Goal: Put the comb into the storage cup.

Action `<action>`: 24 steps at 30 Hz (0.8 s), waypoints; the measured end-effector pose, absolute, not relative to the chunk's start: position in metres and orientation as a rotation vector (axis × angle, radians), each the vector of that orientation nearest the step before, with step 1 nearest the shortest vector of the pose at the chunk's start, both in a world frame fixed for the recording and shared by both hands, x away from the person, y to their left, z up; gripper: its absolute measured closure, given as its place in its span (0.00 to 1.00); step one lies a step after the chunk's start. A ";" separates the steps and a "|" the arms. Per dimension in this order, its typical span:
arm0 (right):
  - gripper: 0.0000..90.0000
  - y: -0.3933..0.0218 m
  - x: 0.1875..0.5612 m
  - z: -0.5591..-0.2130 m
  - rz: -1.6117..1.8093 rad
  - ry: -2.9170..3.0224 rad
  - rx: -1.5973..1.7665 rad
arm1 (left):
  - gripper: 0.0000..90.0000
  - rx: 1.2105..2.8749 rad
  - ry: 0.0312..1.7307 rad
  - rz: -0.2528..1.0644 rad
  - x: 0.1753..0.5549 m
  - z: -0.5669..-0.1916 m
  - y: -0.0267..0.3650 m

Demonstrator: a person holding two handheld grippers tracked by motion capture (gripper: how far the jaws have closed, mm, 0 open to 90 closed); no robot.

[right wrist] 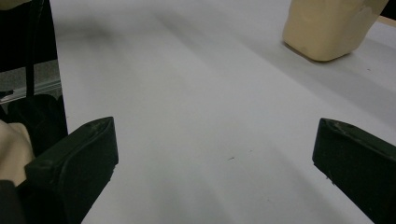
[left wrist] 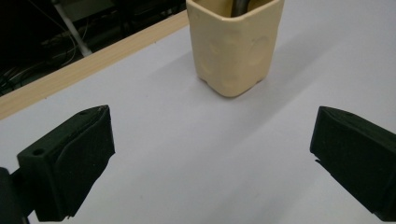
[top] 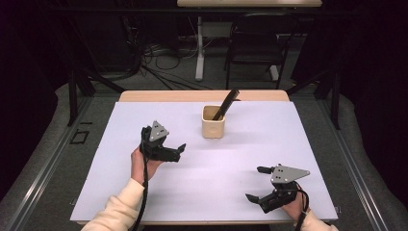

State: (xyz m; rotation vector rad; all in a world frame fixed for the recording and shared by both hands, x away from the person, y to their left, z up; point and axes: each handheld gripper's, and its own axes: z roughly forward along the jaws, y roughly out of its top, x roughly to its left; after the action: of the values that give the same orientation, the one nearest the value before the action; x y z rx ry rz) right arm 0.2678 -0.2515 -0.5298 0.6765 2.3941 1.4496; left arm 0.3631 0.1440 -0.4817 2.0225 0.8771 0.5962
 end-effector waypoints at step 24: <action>0.00 -0.252 0.268 -0.530 1.454 2.396 0.671 | 0.00 2.050 0.892 0.595 0.321 -0.507 0.157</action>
State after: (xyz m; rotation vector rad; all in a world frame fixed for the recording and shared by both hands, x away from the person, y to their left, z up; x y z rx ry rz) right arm 0.2677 -0.2515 -0.5296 0.6708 2.3963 1.4542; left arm 0.3209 0.1571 -0.5070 2.0501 0.8918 0.5953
